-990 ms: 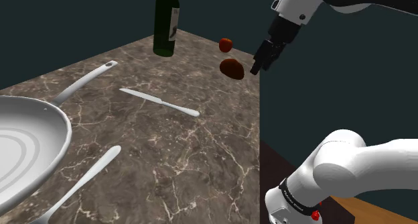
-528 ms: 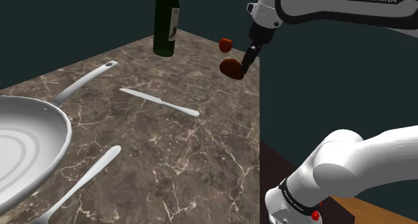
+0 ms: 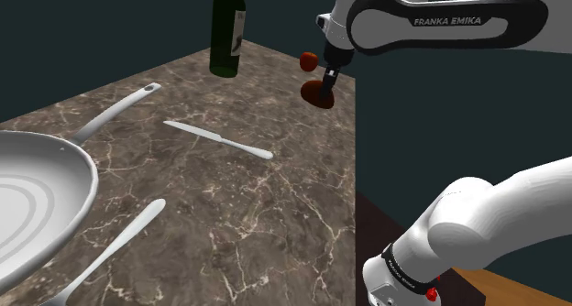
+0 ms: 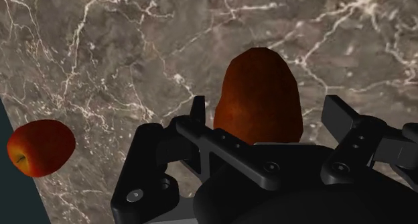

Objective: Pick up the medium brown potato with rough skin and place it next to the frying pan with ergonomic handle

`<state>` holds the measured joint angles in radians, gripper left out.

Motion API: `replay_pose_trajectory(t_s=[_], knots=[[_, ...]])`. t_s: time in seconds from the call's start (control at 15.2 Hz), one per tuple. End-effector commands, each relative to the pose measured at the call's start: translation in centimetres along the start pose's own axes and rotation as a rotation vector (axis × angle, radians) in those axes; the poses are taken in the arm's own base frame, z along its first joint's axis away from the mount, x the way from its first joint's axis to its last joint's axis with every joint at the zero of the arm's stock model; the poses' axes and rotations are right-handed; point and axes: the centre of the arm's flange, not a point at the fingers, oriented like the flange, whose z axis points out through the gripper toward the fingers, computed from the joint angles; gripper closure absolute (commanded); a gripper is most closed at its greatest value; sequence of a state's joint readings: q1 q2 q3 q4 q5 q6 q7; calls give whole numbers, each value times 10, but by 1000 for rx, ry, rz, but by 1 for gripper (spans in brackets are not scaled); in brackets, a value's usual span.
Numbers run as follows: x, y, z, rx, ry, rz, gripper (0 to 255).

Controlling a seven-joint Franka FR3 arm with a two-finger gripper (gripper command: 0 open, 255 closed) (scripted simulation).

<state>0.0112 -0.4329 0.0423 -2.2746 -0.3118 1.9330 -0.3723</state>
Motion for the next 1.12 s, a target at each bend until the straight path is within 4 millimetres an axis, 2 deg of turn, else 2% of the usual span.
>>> replay_pose_trajectory(t_s=[0.0,0.13,0.66,0.73,1.06], knots=[[1,0,10,-1,0,-2,0],[1,0,19,-1,0,-2,0],[1,0,19,-1,0,-2,0],[1,0,19,-1,0,-2,255],[1,0,19,-1,0,-2,255]])
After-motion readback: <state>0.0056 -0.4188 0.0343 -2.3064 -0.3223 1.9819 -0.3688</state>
